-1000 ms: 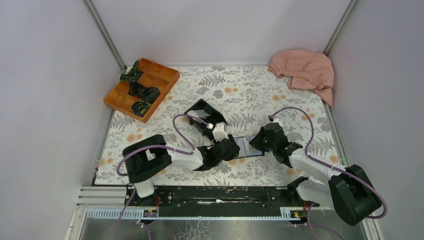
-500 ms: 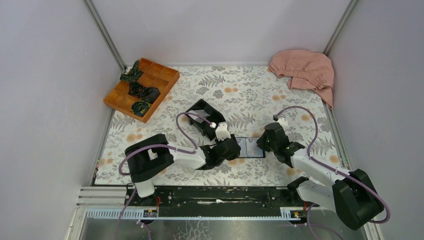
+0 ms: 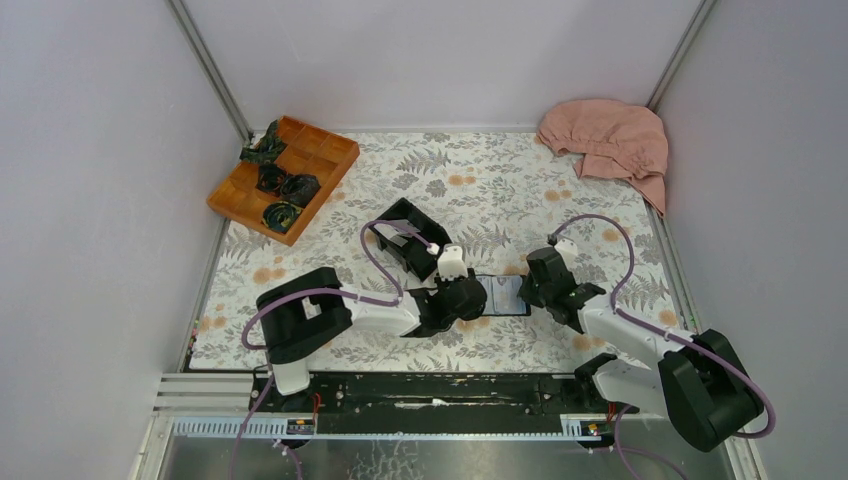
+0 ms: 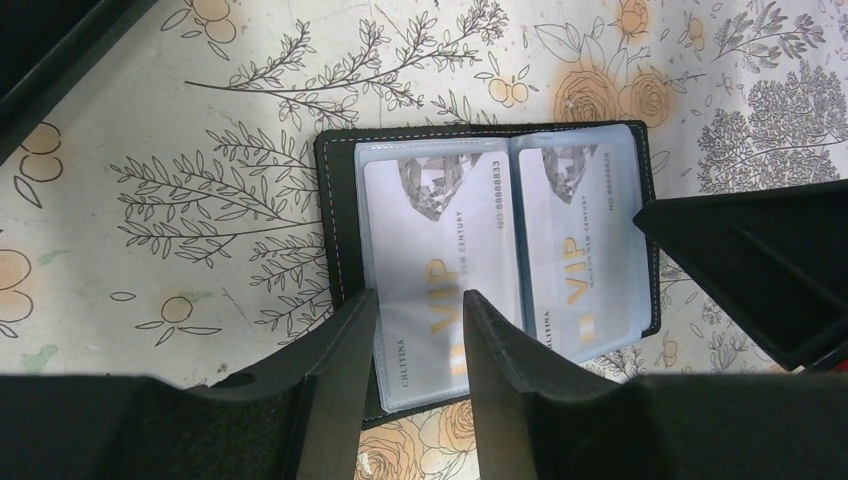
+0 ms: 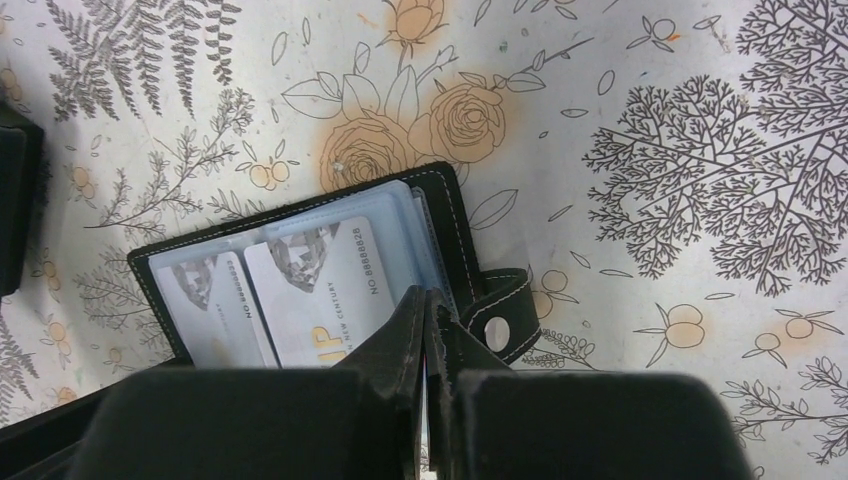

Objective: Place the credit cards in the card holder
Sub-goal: Turn over the card slot in the card holder.

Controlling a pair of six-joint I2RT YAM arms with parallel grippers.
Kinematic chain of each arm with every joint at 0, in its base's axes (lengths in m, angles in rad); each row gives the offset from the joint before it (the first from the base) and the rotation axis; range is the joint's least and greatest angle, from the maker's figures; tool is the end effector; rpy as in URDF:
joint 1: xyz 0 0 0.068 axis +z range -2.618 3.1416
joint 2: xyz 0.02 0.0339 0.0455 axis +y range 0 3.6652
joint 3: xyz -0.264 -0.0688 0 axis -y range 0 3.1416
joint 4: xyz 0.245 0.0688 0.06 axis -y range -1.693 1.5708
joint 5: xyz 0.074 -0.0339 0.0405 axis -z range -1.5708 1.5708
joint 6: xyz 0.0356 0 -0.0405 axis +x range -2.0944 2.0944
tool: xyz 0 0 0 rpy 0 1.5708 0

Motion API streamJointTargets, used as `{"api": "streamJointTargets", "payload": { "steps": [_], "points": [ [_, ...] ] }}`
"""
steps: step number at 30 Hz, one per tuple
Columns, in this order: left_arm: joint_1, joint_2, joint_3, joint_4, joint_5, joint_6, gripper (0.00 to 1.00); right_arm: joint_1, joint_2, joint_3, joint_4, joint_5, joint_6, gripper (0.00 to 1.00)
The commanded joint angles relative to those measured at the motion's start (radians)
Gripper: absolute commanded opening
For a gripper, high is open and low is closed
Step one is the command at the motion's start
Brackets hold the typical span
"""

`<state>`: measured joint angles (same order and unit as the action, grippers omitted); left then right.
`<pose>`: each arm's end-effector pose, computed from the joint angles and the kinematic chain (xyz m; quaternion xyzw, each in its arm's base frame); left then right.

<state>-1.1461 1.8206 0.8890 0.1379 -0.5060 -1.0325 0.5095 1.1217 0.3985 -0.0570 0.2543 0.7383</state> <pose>0.1613 -0.3148 0.1335 -0.0438 0.8999 -0.2178 0.3752 0.1841 0.0926 0.1579 0.1530 0.9039 0.1282 0.3784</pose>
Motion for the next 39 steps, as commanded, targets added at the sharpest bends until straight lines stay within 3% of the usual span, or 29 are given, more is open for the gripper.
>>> {"api": "streamJointTargets", "payload": {
  "steps": [1, 8, 21, 39],
  "points": [
    [-0.009, 0.068, 0.000, -0.115, 0.011, 0.018, 0.45, 0.006, 0.016, -0.002, 0.005, 0.042, 0.010, 0.01],
    [-0.009, 0.075, 0.015, -0.139, 0.010, 0.026, 0.45, 0.007, 0.047, -0.029, 0.035, 0.030, 0.043, 0.01],
    [-0.008, 0.073, 0.047, -0.201, -0.005, 0.039, 0.45, 0.004, -0.045, -0.036, -0.024, 0.085, 0.064, 0.00],
    [-0.028, 0.087, 0.124, -0.288, -0.004, 0.105, 0.45, -0.001, 0.017, -0.089, 0.097, -0.054, 0.121, 0.00]
  ]
}}
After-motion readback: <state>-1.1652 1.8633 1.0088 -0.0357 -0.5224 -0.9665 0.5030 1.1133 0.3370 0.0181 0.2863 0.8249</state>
